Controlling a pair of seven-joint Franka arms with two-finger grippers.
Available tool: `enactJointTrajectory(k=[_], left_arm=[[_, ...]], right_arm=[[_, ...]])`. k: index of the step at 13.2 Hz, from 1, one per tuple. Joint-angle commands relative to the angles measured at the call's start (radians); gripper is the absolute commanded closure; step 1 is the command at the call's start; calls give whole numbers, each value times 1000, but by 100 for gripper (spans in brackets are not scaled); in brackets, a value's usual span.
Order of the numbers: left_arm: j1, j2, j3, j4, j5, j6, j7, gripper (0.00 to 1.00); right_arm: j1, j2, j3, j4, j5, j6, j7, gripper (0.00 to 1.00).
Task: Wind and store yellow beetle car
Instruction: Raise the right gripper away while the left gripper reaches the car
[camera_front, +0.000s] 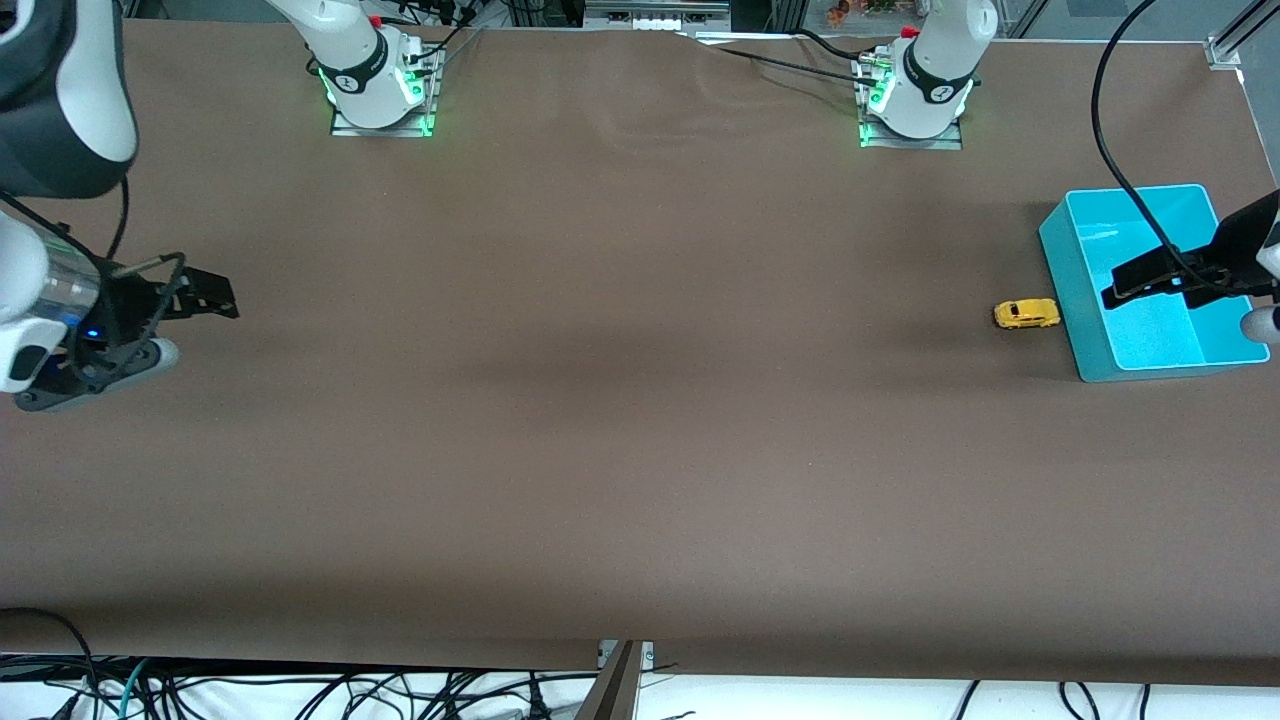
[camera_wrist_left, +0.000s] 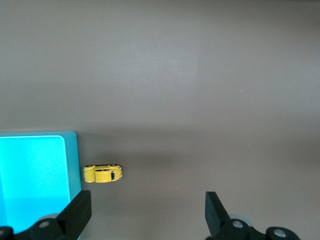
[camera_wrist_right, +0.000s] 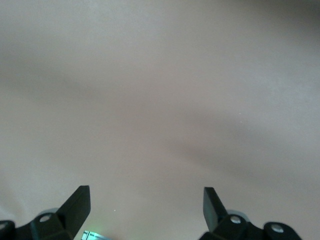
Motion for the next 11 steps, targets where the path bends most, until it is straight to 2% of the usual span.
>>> enactJointTrajectory(k=[1, 4, 5, 7, 9, 11], left_arm=[[8, 28, 3, 2, 24, -16, 26, 0], [6, 79, 2, -9, 67, -4, 26, 0], [5, 68, 1, -80, 86, 39, 29, 0], [14, 1, 1, -295, 100, 198, 40, 0], [35, -37, 1, -452, 101, 353, 105, 0], [72, -45, 1, -573, 101, 476, 168, 0]], right_arm=[[-18, 6, -20, 64, -21, -38, -3, 0], [-19, 0, -26, 93, -22, -35, -3, 0], [-19, -18, -36, 93, -22, -44, -3, 0], [-19, -46, -45, 92, -24, -42, 0, 0], [-18, -75, -46, 70, -27, -45, 0, 0], [-19, -133, -48, -23, -77, -44, -1, 0]])
